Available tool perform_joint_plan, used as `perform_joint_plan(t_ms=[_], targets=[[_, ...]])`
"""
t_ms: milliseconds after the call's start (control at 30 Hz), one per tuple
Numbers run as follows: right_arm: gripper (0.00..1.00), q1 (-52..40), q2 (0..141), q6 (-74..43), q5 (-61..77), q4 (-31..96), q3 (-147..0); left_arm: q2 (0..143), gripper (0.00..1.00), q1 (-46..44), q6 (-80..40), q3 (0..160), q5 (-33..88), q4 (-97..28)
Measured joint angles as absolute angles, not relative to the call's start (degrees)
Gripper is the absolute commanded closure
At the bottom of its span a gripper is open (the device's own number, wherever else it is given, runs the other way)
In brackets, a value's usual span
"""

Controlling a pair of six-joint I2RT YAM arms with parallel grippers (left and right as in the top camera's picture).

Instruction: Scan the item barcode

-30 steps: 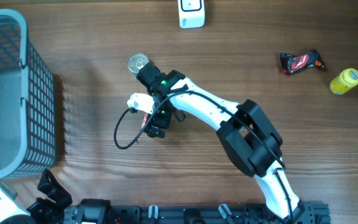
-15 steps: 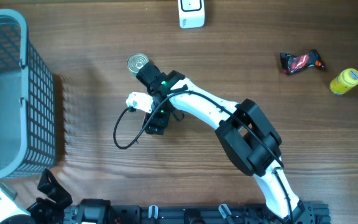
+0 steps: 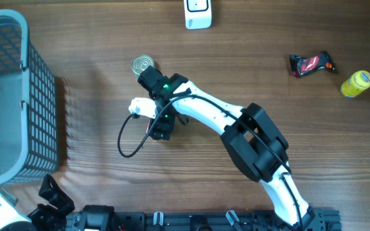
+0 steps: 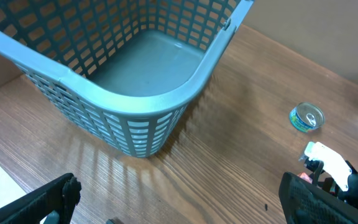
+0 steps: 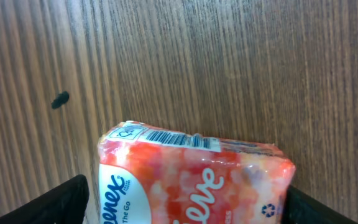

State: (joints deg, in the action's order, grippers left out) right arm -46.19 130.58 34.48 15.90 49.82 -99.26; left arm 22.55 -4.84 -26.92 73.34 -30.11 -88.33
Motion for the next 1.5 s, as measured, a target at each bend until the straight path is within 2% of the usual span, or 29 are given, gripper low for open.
perform_joint_plan(t_ms=[167, 300, 367, 433, 467, 533, 600, 833, 1067, 1367, 1500], targets=[[0.12, -46.2, 130.7, 34.6, 15.4, 49.6, -99.3, 22.5, 0.00, -4.8, -26.9, 73.3, -30.1, -88.3], [0.22, -46.3, 131.7, 34.3, 13.8, 49.1, -100.3, 22.5, 0.00, -4.8, -26.9, 73.3, -30.1, -88.3], [0.23, -46.3, 131.9, 33.9, 13.2, 48.9, -100.6, 22.5, 0.00, -4.8, -26.9, 73.3, -30.1, -88.3], [0.30, -46.3, 131.9, 33.6, 13.0, 48.7, -100.7, 22.5, 0.00, -4.8, -26.9, 73.3, -30.1, -88.3], [0.38, -46.3, 132.0, 33.4, 12.8, 48.6, -100.7, 22.5, 0.00, -4.8, -26.9, 73.3, -30.1, -88.3], [0.49, -46.3, 132.1, 33.2, 12.2, 48.6, -100.8, 22.5, 0.00, -4.8, -26.9, 73.3, -30.1, -88.3], [0.53, -46.1, 132.4, 32.7, 11.5, 48.2, -101.1, 22.5, 0.00, -4.8, -26.9, 73.3, -30.1, -88.3], [0.57, -45.7, 132.7, 32.6, 12.8, 48.8, -101.5, 22.5, 0.00, -4.8, -26.9, 73.3, -30.1, -88.3], [0.56, -45.2, 132.7, 34.3, 21.5, 57.6, -102.4, 22.5, 0.00, -4.8, -26.9, 73.3, -30.1, -88.3], [0.55, -44.6, 131.7, 43.9, 34.2, 67.3, -102.7, 22.5, 0.00, -4.8, -26.9, 73.3, -30.1, -88.3], [0.48, -41.3, 125.4, 49.8, 43.6, 70.8, -102.8, 22.5, 0.00, -4.8, -26.9, 73.3, -30.1, -88.3]])
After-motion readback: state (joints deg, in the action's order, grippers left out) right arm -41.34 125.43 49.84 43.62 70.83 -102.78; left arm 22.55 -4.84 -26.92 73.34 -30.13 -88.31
